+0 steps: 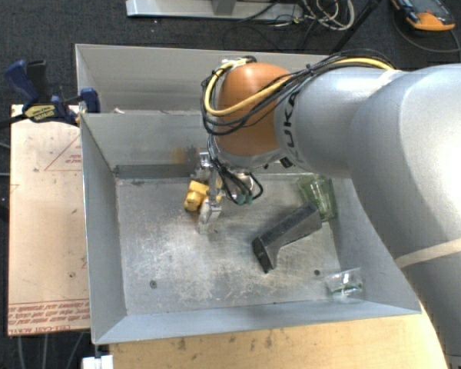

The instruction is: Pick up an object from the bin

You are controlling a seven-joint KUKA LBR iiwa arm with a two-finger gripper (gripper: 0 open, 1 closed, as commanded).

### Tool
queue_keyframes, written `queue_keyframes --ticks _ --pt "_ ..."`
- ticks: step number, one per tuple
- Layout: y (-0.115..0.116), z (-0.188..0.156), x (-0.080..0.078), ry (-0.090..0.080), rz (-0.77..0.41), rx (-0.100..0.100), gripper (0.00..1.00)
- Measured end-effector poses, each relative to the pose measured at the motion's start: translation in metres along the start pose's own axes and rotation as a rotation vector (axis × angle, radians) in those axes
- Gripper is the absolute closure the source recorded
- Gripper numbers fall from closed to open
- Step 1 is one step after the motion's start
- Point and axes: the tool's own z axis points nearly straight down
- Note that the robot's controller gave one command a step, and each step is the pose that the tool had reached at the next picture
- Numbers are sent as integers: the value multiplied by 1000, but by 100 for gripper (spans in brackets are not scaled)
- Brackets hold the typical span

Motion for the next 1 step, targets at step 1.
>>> queue_keyframes --ticks 1 --pt "-2 -8 2 6 -1 3 100"
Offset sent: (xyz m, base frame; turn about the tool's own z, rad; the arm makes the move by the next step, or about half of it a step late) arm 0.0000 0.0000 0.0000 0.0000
